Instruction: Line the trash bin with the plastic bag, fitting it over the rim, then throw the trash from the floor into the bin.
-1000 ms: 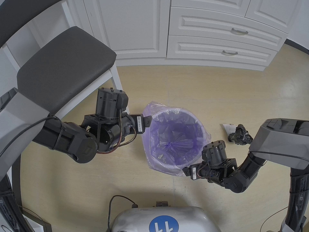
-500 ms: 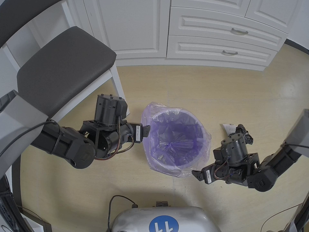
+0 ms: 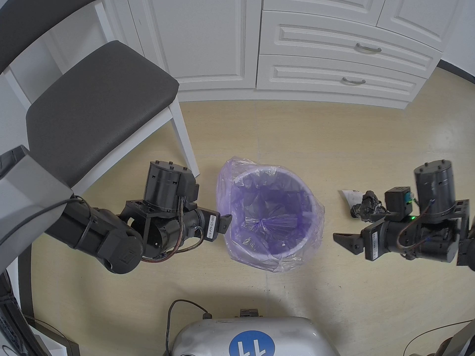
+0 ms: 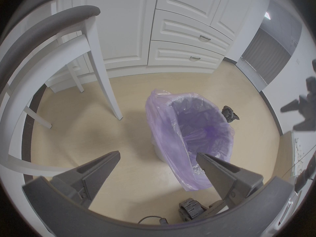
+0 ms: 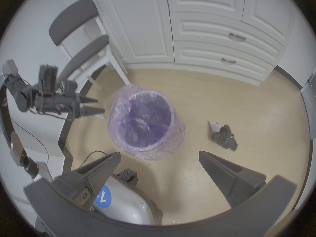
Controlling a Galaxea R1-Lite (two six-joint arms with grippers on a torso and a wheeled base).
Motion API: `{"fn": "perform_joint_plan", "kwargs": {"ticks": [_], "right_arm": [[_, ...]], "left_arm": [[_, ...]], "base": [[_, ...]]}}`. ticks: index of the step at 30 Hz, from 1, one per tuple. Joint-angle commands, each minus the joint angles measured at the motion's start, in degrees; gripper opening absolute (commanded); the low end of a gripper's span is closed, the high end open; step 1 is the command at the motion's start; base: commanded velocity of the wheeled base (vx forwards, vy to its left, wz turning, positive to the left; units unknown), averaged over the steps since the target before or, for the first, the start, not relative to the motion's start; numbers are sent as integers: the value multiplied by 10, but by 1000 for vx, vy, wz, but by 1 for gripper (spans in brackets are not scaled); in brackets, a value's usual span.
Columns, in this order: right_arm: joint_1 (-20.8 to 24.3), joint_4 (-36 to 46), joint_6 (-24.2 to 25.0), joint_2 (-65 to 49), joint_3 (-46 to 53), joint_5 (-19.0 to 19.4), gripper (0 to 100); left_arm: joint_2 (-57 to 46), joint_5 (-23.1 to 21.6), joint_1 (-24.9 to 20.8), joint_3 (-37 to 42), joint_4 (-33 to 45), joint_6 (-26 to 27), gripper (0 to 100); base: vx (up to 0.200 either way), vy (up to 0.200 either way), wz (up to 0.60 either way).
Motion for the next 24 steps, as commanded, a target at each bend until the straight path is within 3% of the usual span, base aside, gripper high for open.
{"fn": "perform_joint_plan", "kwargs": {"ticks": [1, 10, 15, 20, 24], "right_arm": [[-4, 17, 0, -88, -18, 1, 100], [-32, 5, 22, -62, -48, -3, 100], [-32, -53, 50, -8, -52, -19, 100], [-31, -103, 54, 25, -47, -50, 100], [-31, -104, 54, 27, -46, -50, 100]], "left_arm": [[11, -1, -4, 3, -2, 3, 100], [39, 1, -4, -21, 0, -9, 100], [83, 2, -3, -57, 0, -38, 100], [106, 37, -1, -85, 8, -56, 100], [100, 41, 6, -81, 9, -54, 100]], "base": [[0, 0, 0], [0, 0, 0], [0, 0, 0], [0, 0, 0], [0, 0, 0]]}}
